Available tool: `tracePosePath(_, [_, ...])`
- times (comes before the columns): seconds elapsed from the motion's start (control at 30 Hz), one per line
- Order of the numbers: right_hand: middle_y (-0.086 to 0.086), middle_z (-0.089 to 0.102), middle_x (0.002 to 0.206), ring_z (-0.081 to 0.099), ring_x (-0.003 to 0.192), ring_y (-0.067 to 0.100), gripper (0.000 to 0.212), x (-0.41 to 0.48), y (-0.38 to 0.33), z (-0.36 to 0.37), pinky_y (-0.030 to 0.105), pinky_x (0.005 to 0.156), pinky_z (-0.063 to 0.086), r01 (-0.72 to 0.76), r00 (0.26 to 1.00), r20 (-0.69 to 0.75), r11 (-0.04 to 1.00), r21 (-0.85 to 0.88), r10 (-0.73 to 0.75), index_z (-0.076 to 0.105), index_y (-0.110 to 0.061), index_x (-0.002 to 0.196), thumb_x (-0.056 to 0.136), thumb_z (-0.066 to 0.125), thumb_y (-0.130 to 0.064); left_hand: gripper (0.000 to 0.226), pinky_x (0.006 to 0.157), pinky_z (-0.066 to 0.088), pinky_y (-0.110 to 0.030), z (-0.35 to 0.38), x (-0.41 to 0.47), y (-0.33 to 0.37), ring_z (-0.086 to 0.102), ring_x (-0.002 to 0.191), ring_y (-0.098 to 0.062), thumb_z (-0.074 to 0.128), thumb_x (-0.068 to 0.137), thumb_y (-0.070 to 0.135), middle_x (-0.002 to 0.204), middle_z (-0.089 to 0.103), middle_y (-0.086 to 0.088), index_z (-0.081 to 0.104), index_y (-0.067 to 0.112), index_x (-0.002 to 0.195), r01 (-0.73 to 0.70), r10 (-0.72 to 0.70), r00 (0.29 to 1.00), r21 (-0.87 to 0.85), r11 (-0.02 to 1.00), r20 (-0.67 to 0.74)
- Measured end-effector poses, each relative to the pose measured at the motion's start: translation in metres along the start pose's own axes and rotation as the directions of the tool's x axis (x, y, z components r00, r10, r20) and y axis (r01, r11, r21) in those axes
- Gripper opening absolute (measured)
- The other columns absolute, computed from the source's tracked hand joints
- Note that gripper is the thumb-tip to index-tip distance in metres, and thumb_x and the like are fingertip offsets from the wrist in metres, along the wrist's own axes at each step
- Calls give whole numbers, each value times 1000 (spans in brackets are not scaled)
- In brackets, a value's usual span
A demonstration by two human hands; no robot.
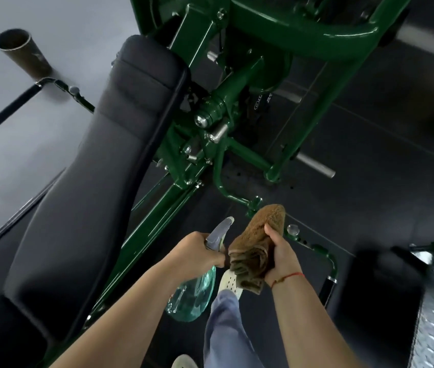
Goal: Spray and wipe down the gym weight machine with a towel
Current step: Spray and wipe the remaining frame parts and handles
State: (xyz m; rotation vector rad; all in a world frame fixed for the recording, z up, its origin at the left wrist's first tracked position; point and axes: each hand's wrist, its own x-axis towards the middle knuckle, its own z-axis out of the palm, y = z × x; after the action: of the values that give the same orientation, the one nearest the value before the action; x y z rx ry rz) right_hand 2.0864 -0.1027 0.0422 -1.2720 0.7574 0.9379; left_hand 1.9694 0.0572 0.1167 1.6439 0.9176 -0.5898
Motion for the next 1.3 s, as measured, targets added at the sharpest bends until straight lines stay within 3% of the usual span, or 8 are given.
tracePosePath(0.17, [17, 72, 110, 70, 98, 40, 42, 73, -60, 1, 59, 89, 56, 14, 995, -98, 996, -85, -23, 62, -15, 119, 83, 80, -27, 21, 50, 32, -26, 1, 94, 18, 37, 41, -11, 75, 78, 31, 41, 42, 13, 57, 25, 69, 24, -24, 1000, 118, 993, 0])
tracePosePath(0.33, [13, 71, 107, 70, 94, 39, 29, 143, -83, 0, 62, 88, 56, 124, 975, -157, 974, -187, -155, 61, -27, 103, 82, 82, -26, 14, 54, 37, -27, 16, 183, 15, 48, 51, -15, 68, 78, 29, 62, 57, 7, 67, 23, 91, 52, -46, 998, 166, 985, -40])
tracePosePath(0.5, [5, 71, 112, 66, 106, 36, 43, 220, -61, 4, 59, 91, 55, 184, 952, -185, 939, -290, -243, 66, -38, 103, 68, 89, -45, 11, 49, 33, -25, 29, 273, -17, 48, 47, -12, 71, 80, 23, 54, 53, 8, 63, 22, 74, 65, -57, 997, 166, 984, -54])
tracePosePath(0.73, [5, 72, 108, 72, 95, 26, 34, 279, -20, 14, 51, 86, 60, 330, 895, -221, 908, -258, -388, 63, -29, 110, 83, 81, -22, 17, 52, 37, -24, 40, 371, -68, 53, 54, -15, 73, 84, 22, 64, 59, 3, 59, 23, 74, 71, -68, 997, 172, 983, -26])
tracePosePath(0.97, [-10, 64, 109, 63, 98, 7, 39, 318, -18, 34, 27, 80, 48, 492, 747, -45, 597, -634, -663, 56, -34, 111, 82, 81, -30, 17, 49, 33, -23, 37, 436, -96, 47, 47, -14, 70, 81, 24, 55, 52, 5, 58, 21, 69, 74, -64, 997, 242, 968, -46])
tracePosePath(1.03, [-6, 61, 117, 60, 103, 13, 48, 332, -24, 42, 28, 83, 47, 489, 728, 14, 504, -712, -686, 53, -29, 124, 84, 78, -35, 16, 48, 34, -23, 32, 450, -101, 50, 47, -13, 69, 82, 23, 54, 53, 7, 59, 22, 70, 38, -24, 998, 247, 968, -59])
tracePosePath(1.2, [1, 55, 134, 58, 117, 25, 62, 373, -25, 80, 46, 102, 48, 479, 761, 91, 461, -747, -643, 36, -31, 148, 94, 64, -43, 23, 48, 32, -23, 12, 479, -114, 39, 37, -9, 70, 79, 18, 38, 45, 10, 56, 22, 61, -35, 51, 996, 205, 978, -78])
tracePosePath(1.3, [7, 46, 143, 48, 127, 33, 63, 399, -18, 98, 45, 104, 44, 378, 763, 210, 159, -912, -611, 23, -35, 157, 101, 52, -40, 30, 50, 29, -29, 1, 494, -122, 36, 43, -17, 71, 74, 19, 43, 42, 7, 46, 18, 57, -103, 126, 988, 223, 969, -90])
